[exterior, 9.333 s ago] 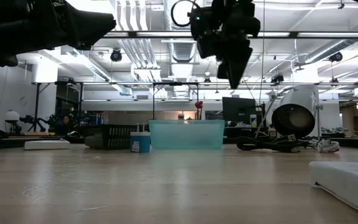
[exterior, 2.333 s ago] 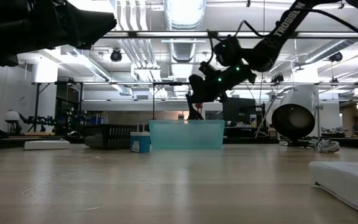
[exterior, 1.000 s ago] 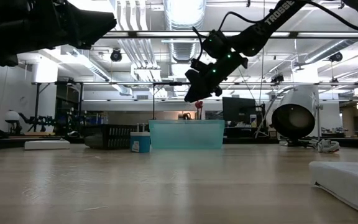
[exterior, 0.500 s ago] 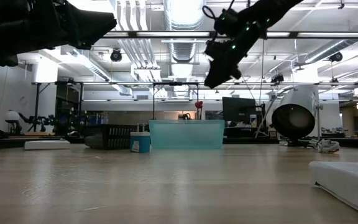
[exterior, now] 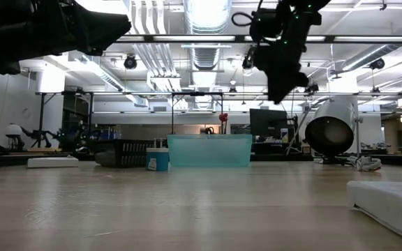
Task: Pick and place items into bin
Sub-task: Put the white charger cable into the green bin
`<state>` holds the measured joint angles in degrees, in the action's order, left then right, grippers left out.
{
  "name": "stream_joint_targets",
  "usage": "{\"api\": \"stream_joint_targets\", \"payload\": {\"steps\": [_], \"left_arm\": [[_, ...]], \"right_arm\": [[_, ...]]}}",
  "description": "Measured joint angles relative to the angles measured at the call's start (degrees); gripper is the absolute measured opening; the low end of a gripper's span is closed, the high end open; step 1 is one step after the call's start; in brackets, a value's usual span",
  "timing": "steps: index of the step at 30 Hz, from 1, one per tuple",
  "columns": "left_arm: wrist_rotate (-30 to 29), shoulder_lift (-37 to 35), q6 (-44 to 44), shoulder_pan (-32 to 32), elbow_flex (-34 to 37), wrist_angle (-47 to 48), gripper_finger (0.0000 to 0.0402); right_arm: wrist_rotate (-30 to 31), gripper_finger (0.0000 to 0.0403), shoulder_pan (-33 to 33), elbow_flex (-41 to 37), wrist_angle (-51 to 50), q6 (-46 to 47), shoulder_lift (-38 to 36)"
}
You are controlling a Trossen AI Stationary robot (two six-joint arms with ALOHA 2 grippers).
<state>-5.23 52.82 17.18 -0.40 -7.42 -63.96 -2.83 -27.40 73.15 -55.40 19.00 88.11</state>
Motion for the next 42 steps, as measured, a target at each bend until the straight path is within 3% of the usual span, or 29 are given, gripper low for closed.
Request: {"api": "stream_joint_targets", "payload": {"steps": [10, 18, 24, 35, 42], "left_arm": [[-0.01, -0.07, -0.01, 0.01, 0.04, 0.0, 0.0208], [0.0, -0.11, 0.16, -0.01, 0.04, -0.02, 0.0208], [0.0, -0.09, 0.18, 0.0, 0.0, -0.03, 0.0208], [-0.02, -0.07, 0.25, 0.02, 0.07, -0.01, 0.0208], [-0.02, -0.07, 0.25, 0.02, 0.07, -0.01, 0.0208]], "right_arm": [[1.43, 0.0092, 3.94, -6.82, -13.87, 11.82, 0.48], [1.16, 0.0085, 7.82, -15.75, -13.95, 16.11, 0.48], [3.26, 0.0099, 9.7, -21.08, -5.77, 19.7, -0.02], [5.61, 0.0161, 10.04, -25.76, -3.91, 24.43, -1.61], [5.4, 0.018, 10.03, -27.45, 0.23, 24.59, -1.61]]}}
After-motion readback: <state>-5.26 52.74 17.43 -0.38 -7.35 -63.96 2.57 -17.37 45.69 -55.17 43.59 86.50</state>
